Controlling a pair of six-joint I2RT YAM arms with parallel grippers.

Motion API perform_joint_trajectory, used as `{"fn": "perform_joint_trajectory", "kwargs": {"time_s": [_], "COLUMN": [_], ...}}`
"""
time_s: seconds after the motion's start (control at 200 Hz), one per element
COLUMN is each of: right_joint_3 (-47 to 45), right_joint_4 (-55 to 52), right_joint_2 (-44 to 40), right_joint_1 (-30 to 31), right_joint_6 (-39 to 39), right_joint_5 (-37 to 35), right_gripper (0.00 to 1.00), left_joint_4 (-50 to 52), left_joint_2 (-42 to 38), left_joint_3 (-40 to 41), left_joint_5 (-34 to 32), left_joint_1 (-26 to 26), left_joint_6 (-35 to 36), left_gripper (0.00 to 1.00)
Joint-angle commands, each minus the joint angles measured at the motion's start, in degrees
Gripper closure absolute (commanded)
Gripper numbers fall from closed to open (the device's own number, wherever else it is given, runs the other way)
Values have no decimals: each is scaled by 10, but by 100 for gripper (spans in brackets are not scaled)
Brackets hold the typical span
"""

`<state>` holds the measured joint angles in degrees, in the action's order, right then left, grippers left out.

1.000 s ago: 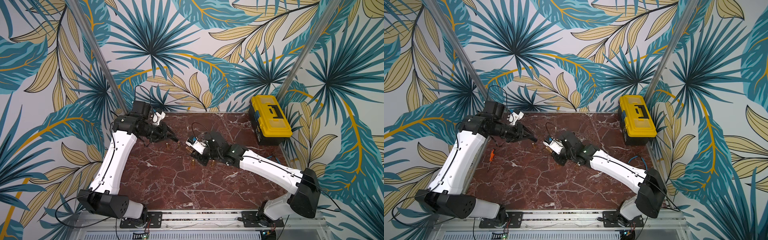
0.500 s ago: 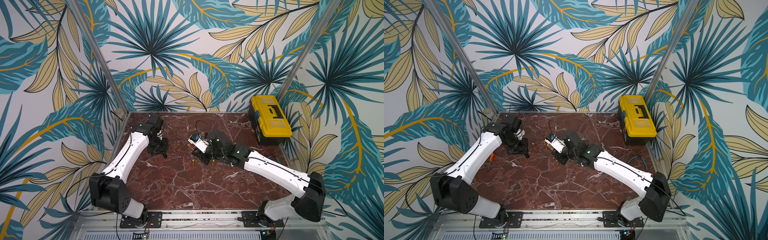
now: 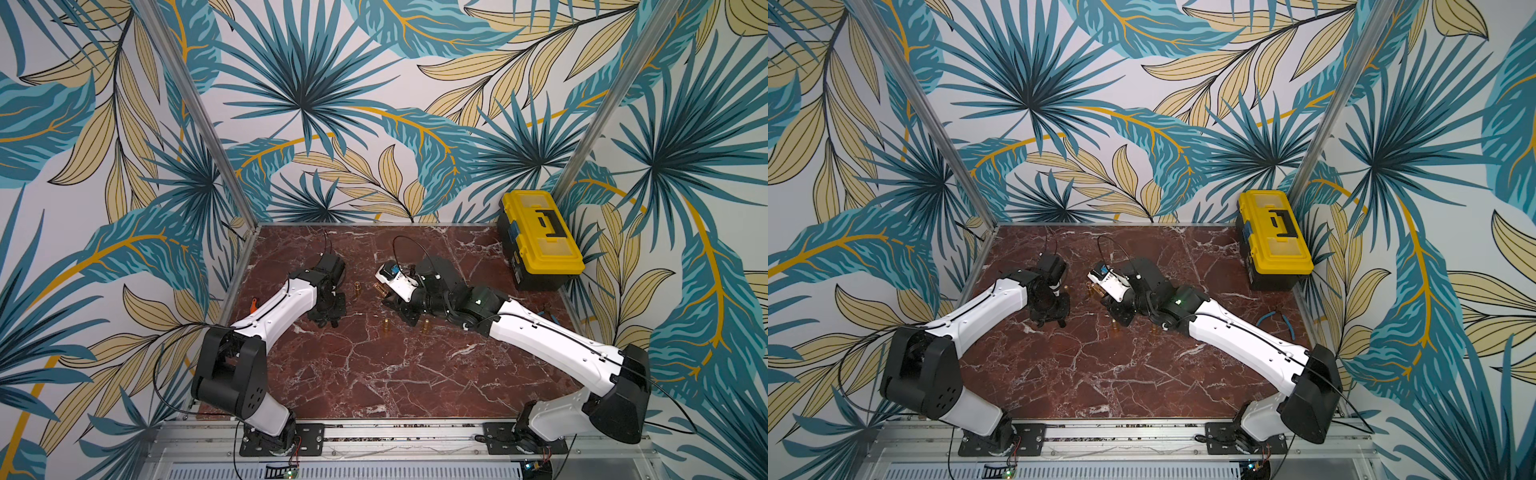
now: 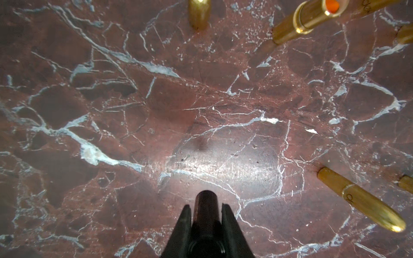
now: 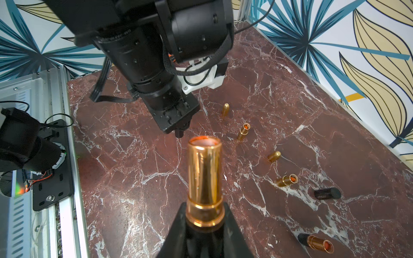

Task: Open the lipstick cap
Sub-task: Place the cover at the center of the board.

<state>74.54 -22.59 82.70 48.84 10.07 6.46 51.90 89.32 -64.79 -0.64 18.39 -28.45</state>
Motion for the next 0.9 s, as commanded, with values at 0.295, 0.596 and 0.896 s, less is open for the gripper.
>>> {"fn": "perform_joint_trajectory", "kwargs": {"time_s": [0.295,0.596,0.896], "right_joint_3": [6,7,2], "right_joint_4": [-11,-12,-11], "right_joint_2": [1,6,8], "right_joint_1": [1,0,1], "right_joint_6": [-5,-4,-9], "right_joint_5": [-7,-11,-10], "right_gripper": [96,96,94], "left_joint_4": [-85,-115,-120], "left_joint_2": [43,57,51], "left_joint_3": [30,56,79], "left_joint_5": [-32,-52,-53], "left_joint_1": [9,22,33], "left_joint_6": [2,0,-14], "left_gripper": [91,90,66]}}
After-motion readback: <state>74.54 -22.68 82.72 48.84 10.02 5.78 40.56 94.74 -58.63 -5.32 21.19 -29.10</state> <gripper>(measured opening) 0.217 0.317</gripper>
